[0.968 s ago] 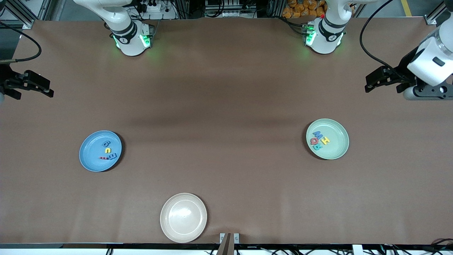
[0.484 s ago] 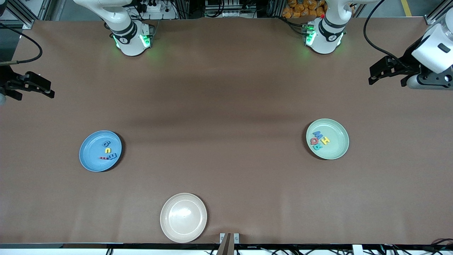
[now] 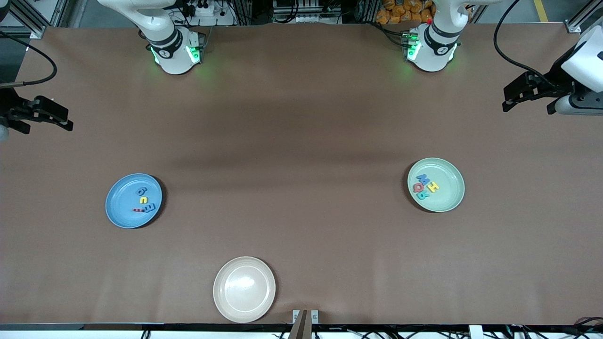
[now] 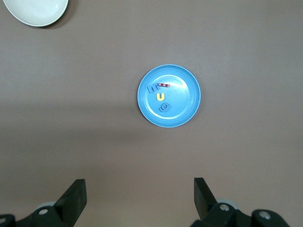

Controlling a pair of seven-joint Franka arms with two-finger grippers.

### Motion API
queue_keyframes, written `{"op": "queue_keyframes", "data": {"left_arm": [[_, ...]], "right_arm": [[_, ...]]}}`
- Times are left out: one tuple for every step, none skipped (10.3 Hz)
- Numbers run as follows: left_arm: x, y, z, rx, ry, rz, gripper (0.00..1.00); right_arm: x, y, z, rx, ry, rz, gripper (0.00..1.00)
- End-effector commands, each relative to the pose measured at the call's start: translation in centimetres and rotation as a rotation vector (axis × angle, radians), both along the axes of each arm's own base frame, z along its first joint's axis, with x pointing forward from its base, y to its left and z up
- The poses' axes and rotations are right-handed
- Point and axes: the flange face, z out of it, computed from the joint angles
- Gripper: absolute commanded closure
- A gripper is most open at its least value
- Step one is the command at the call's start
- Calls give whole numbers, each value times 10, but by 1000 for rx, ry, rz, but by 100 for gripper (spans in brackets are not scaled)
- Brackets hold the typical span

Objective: Sort upper and lower case letters into plates

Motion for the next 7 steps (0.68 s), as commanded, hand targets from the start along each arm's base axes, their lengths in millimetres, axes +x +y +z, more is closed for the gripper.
{"op": "queue_keyframes", "data": {"left_arm": [[-4, 4, 3, 20, -18, -18, 0], [-4, 4, 3, 20, -18, -18, 0], [-4, 4, 3, 20, -18, -18, 0], [-4, 4, 3, 20, -18, -18, 0], [-4, 4, 3, 20, -18, -18, 0], [-3, 4, 8, 20, -29, -18, 0], [-3, 4, 10, 18, -32, -15, 0]], "right_arm": [[0, -3, 1, 0, -3, -11, 0], [0, -3, 2, 0, -5, -9, 0], [1, -3, 2, -1, -10, -9, 0], [1, -3, 2, -1, -10, -9, 0], [1, -3, 3, -2, -11, -9, 0], [1, -3, 3, -2, -11, -9, 0], [1, -3, 3, -1, -11, -9, 0]]}}
